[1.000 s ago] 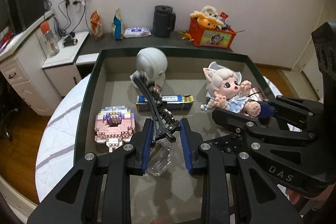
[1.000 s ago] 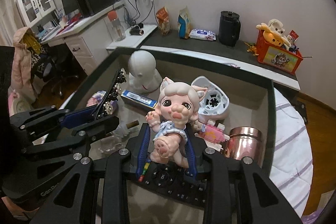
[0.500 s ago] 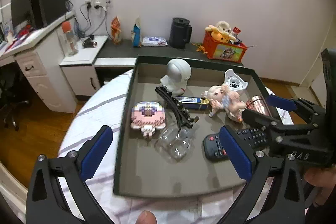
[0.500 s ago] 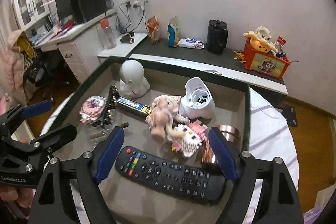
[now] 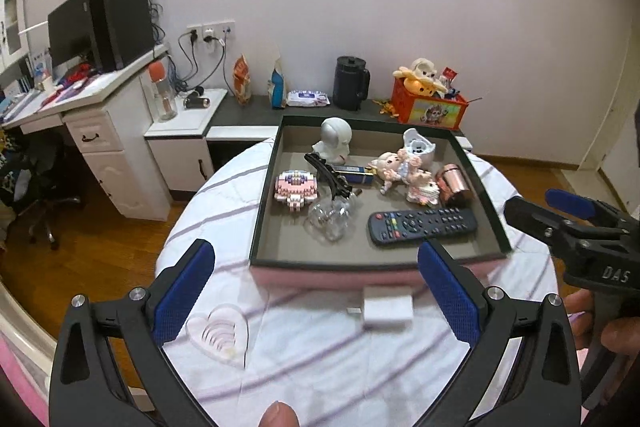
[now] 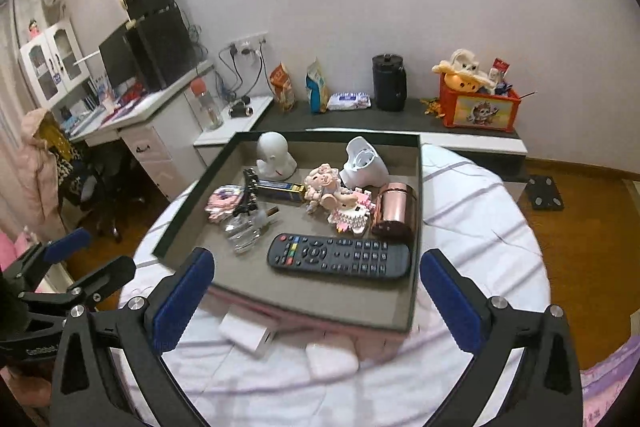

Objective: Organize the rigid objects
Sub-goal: 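Withdraw both tools from the box toward the charger and earbud case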

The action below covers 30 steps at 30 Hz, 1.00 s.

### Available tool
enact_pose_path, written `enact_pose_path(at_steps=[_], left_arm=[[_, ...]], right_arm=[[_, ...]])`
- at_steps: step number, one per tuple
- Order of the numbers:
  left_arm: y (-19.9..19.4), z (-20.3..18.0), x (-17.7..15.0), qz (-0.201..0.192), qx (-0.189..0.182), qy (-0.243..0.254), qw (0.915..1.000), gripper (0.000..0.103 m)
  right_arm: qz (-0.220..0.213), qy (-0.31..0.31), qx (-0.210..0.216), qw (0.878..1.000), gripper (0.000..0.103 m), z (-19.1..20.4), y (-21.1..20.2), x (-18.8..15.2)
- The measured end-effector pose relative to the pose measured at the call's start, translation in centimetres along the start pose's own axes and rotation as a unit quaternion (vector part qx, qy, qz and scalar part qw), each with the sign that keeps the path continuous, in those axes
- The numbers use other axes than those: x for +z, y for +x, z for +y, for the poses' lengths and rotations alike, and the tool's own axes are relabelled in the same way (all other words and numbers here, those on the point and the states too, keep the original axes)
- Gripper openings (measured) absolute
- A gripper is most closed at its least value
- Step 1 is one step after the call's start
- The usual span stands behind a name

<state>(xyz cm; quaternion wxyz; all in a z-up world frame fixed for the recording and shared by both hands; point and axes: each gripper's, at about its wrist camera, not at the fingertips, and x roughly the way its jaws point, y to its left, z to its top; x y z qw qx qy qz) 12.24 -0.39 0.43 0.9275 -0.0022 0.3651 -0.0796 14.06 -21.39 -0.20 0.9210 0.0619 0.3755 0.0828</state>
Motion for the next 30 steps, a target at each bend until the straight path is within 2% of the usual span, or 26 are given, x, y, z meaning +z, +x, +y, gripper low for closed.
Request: enact_pose_path(at_steps=[9, 15, 23, 30], left_arm=[[-6.3, -1.2, -3.0, -0.024, 0.005, -0.001, 0.9997, 0.103], [-8.5, -1.3, -5.6, -0.025, 0.006, -0.008, 0.9996, 0.103], [-9.2, -1.9, -8.7, -0.003, 0.002, -0.008, 1.0, 0.103], [-10.3, -2.2, -9.3, -0.008, 0.004, -0.007, 0.9999, 0.103]], right_arm=[[-0.048, -0.006, -0.014, 0.999, 0.103, 1.6, -8.3, -3.2], [-0.067, -0.011, -0.022, 0.997, 0.103, 2.0, -12.4, -6.6], [-0.048, -0.011, -0.028, 0.998, 0.103, 1.8, -13.6, -10.2], [-0.048, -0.013, -0.03, 0.998, 0.103, 1.9, -14.1, -11.1]])
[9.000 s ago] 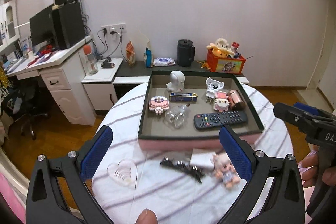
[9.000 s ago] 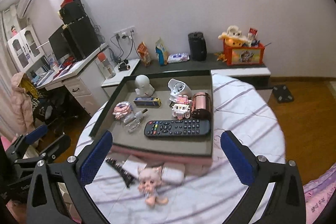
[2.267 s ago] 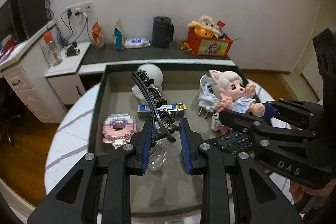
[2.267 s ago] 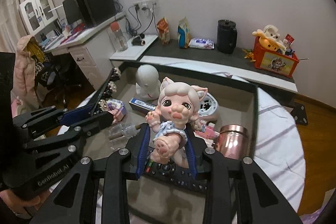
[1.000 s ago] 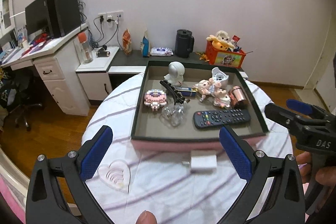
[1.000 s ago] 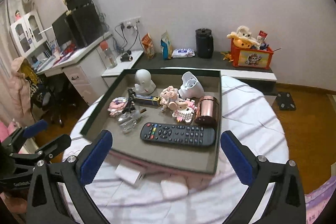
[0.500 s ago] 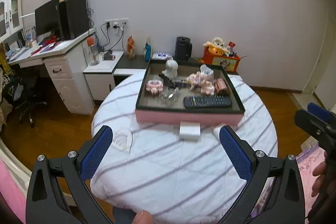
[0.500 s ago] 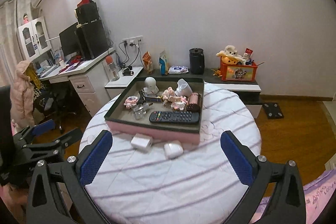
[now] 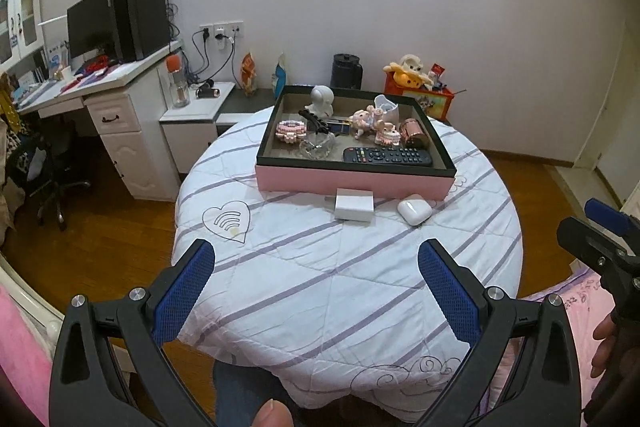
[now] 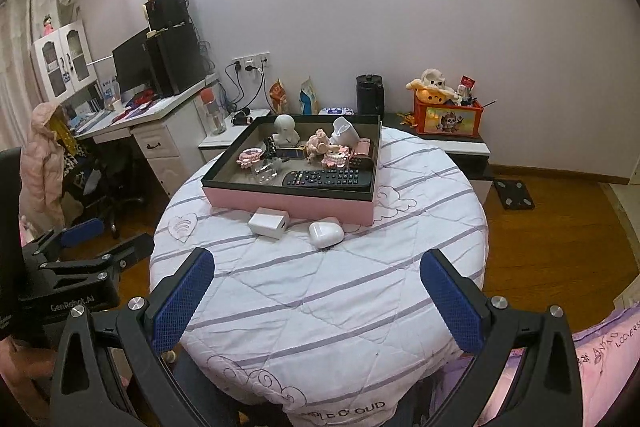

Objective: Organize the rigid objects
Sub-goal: 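Withdraw both tools from the box toward the charger and earbud case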

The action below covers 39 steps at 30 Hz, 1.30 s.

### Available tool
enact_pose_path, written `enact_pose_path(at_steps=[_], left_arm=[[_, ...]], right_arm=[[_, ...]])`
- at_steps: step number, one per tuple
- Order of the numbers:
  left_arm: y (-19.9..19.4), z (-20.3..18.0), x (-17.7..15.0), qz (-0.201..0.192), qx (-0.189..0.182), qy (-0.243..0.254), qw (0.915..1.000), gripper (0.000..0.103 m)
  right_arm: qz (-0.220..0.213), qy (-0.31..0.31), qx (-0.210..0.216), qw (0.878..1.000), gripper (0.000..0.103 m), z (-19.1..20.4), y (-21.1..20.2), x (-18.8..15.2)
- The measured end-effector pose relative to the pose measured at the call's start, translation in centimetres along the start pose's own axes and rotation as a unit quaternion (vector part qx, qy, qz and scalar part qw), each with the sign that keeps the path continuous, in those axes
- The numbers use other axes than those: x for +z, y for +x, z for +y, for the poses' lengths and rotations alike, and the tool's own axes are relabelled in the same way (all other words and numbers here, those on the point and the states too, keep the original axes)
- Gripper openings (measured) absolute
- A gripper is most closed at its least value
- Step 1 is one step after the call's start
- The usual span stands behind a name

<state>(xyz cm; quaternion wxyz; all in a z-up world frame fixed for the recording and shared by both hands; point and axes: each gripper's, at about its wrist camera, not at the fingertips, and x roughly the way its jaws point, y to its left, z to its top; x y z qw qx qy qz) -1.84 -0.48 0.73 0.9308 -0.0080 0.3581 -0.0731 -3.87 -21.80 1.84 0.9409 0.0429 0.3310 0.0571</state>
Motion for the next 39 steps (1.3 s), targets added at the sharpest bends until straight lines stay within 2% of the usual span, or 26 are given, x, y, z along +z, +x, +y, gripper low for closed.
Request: enact_pose_path(at_steps=[12, 20, 28, 39], left_arm=[[-0.4, 0.1, -0.1, -0.001, 0.001, 0.001, 1.0, 0.103], [1.4, -0.1, -0.2, 0.015, -0.001, 0.002, 0.9999, 0.103], [4.7, -0.6, -0.5, 0.045, -0.009, 0.002, 0.9989, 0.103], [11.6, -1.5, -0.8, 0.097, -0.029, -0.002, 0.9949, 0.103]], right_arm=[[-0.005, -0.004, 0.001, 1.0, 0.103, 0.4, -0.8, -0.2], [0.008, 0.002, -0.005, 1.0, 0.103, -0.3, 0.5, 0.0], [0.041, 0.009, -0.012, 0.999, 0.103, -1.5, 3.8, -0.3], [0.104, 0.02, -0.024, 0.994, 0.103, -3.6, 11.1, -1.1]])
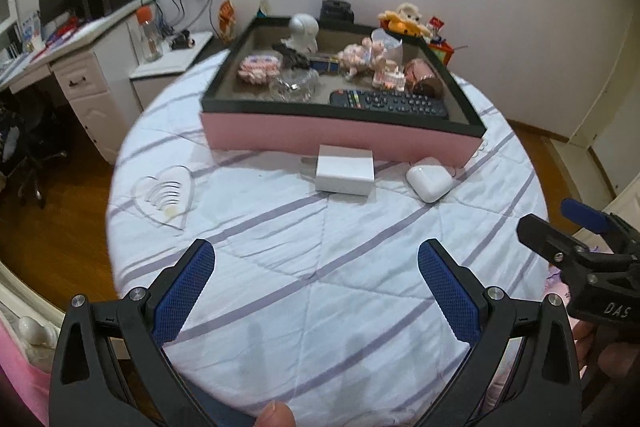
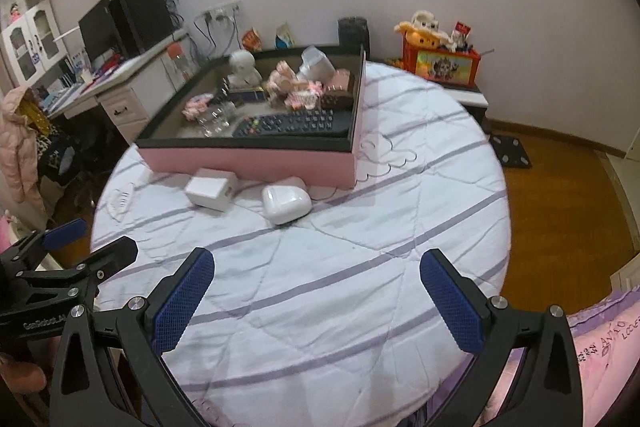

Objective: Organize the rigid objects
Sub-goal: 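Withdraw both tools from the box toward the charger and earbud case, then grasp the white charger plug with the left tool while the right tool grasps the earbud case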

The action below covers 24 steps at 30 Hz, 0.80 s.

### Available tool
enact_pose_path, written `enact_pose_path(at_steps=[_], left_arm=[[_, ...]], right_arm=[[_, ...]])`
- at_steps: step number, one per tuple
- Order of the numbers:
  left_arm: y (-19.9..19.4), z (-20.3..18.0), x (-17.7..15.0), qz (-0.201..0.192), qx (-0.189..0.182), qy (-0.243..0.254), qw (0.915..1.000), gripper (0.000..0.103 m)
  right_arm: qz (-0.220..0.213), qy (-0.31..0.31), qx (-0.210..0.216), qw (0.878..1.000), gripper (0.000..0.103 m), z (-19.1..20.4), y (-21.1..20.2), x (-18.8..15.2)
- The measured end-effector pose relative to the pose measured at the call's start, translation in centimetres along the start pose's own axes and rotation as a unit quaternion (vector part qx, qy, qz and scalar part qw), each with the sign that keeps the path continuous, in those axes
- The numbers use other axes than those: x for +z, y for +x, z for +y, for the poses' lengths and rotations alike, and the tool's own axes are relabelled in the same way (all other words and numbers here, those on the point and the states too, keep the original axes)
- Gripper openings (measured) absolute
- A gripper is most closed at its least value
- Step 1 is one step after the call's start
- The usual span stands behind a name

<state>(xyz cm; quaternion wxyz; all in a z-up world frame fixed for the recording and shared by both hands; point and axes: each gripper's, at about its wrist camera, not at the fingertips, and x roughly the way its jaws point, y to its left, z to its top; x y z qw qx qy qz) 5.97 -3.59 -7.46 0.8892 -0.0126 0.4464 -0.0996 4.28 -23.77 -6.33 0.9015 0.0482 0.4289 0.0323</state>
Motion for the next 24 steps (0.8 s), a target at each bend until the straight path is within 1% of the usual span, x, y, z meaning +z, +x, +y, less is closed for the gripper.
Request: enact_pose_path(at_steps=[7, 13, 16, 21, 24], left_arm=[[4.4, -0.5, 1.4, 0.02, -0.002, -0.001, 0.9998, 0.103], [8.0, -0.8, 2.6, 0.036, -0.003, -0.005, 0.9993, 0.103], [9.4, -0.8, 3.0, 0.042, 0.004, -0.005, 0.9991, 0.103], [10.5, -0.9, 3.5, 0.029, 0.032, 0.011, 0.999, 0.103], [10.6, -0.5, 3.5, 0.022, 0.031, 0.012, 0.9992, 0.102]], right_arm=[[0.031, -0.001, -0.001, 1.0, 0.103, -0.3, 4.4, 0.8], [0.04, 0.001, 0.003, 0.999, 0.103, -0.6, 6.3, 1.4], [0.044, 0.008, 0.004, 0.999, 0.103, -1.0, 7.0, 1.6], [0.052, 0.009, 0.014, 0.999, 0.103, -1.0, 8.1, 1.8], [0.057, 0.004, 0.023, 0.998, 0.103, -0.4, 9.0, 1.9]])
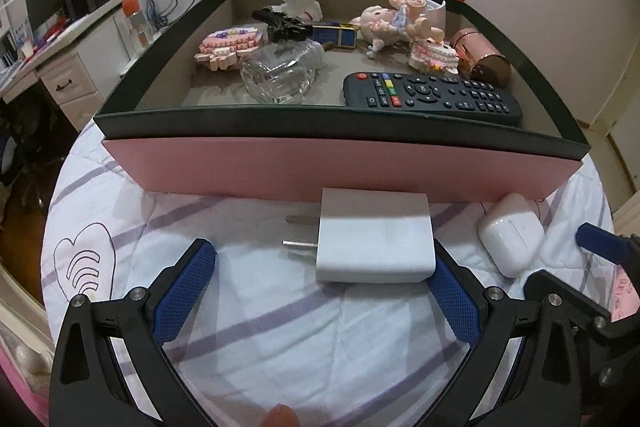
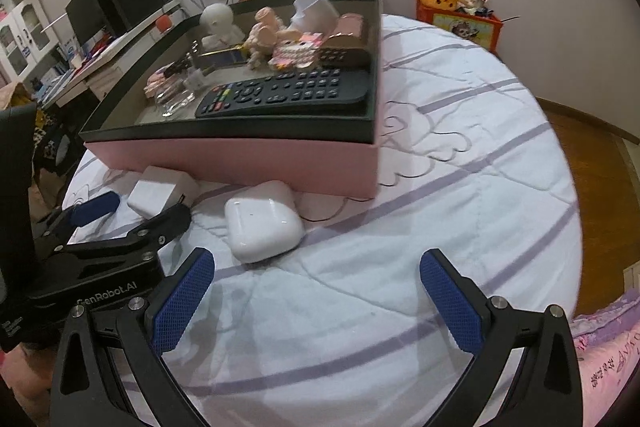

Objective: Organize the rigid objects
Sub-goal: 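Grasp the white charger plug with the left tool while the right tool grasps the earbud case, then carry the charger and earbud case into the pink box and release them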

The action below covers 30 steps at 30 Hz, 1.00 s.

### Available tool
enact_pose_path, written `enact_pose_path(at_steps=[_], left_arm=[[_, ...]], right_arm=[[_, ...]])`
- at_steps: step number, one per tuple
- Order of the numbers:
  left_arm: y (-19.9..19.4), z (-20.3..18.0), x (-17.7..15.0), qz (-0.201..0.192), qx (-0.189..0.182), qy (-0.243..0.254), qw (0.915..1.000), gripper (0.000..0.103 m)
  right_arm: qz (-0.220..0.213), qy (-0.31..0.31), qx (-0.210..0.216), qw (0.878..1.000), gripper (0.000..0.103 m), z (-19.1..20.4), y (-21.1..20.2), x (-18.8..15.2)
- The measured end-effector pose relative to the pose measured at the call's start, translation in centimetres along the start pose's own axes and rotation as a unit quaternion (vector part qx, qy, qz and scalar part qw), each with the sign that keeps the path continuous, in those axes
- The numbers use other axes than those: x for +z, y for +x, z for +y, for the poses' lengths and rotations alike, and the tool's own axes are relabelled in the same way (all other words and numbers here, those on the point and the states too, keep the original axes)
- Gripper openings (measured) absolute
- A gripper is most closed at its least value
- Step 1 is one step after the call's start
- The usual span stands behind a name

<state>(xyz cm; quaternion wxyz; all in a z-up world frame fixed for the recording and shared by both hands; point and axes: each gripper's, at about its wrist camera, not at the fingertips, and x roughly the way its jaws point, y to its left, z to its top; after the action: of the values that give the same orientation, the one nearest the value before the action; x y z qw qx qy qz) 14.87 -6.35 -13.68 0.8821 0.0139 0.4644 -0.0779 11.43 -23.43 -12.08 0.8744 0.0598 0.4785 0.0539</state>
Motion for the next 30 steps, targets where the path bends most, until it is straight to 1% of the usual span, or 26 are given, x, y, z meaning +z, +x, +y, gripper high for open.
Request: enact_pose_path(at_steps=[2, 4, 5, 6, 8, 10, 11, 12, 13, 15, 16, 17, 18, 19, 25, 30], left_arm=[[0.0, 0.3, 0.0, -0.005, 0.0, -0.001, 1.0, 0.099], [-0.1, 0.8, -0.1, -0.008, 0.002, 0.0, 1.0, 0.093], [-0.2, 1.0, -0.1, -0.01, 0.003, 0.0, 0.9999, 0.091], [-0.2, 1.2, -0.1, -0.011, 0.004, -0.001, 0.9999, 0.087], [-0.4, 1.6, -0.1, -0.015, 0.006, -0.004, 0.9999, 0.08], [-0.5, 2.0, -0.1, -0.018, 0.006, -0.006, 0.9998, 0.071], [-0.5, 2.3, -0.1, -0.019, 0.006, -0.007, 0.9998, 0.07], [-0.6, 2.4, -0.1, -0.02, 0.006, -0.008, 0.9998, 0.067], [-0.6, 2.6, -0.1, -0.021, 0.004, -0.008, 0.9997, 0.067], [-0.6, 2.8, -0.1, -0.022, -0.004, -0.011, 0.9997, 0.067], [-0.7, 2.9, -0.2, -0.022, -0.006, -0.012, 0.9997, 0.067], [-0.7, 2.9, -0.2, -0.022, -0.008, -0.013, 0.9996, 0.066], [-0.8, 3.0, -0.3, -0.022, -0.01, -0.015, 0.9996, 0.066], [-0.9, 3.1, -0.4, -0.023, -0.013, -0.017, 0.9995, 0.066], [-1.9, 3.6, -1.1, -0.021, -0.021, -0.028, 0.9992, 0.066], [-3.6, 4.5, -1.4, -0.027, -0.022, -0.036, 0.9987, 0.066]], right_arm=[[0.001, -0.001, 0.003, 1.0, 0.103, 0.3, 0.4, 0.1], [0.0, -0.002, 0.002, 1.0, 0.103, 0.6, 0.8, 0.3], [0.0, -0.002, 0.001, 1.0, 0.101, 0.8, 0.9, 0.3], [-0.002, -0.004, 0.0, 1.0, 0.098, 1.0, 1.1, 0.4], [-0.005, -0.004, -0.003, 1.0, 0.097, 1.3, 1.4, 0.6], [-0.008, -0.005, -0.005, 1.0, 0.092, 1.6, 1.7, 0.8], [-0.009, -0.007, -0.01, 1.0, 0.086, 1.8, 1.8, 0.8], [-0.011, -0.013, -0.019, 1.0, 0.082, 2.1, 2.0, 0.9], [-0.014, -0.017, -0.026, 0.999, 0.08, 2.3, 2.1, 0.9], [-0.022, -0.031, -0.041, 0.998, 0.069, 2.7, 2.3, 0.8], [-0.027, -0.039, -0.051, 0.998, 0.067, 2.9, 2.3, 0.7], [-0.03, -0.041, -0.055, 0.997, 0.059, 3.0, 2.3, 0.6], [-0.032, -0.042, -0.056, 0.997, 0.047, 3.0, 2.1, 0.6], [-0.034, -0.043, -0.058, 0.997, 0.045, 2.9, 1.9, 0.5], [-0.035, -0.032, -0.04, 0.998, 0.044, 2.2, 1.0, -0.1], [-0.033, -0.027, -0.02, 0.999, 0.044, 2.2, -0.5, -0.6]])
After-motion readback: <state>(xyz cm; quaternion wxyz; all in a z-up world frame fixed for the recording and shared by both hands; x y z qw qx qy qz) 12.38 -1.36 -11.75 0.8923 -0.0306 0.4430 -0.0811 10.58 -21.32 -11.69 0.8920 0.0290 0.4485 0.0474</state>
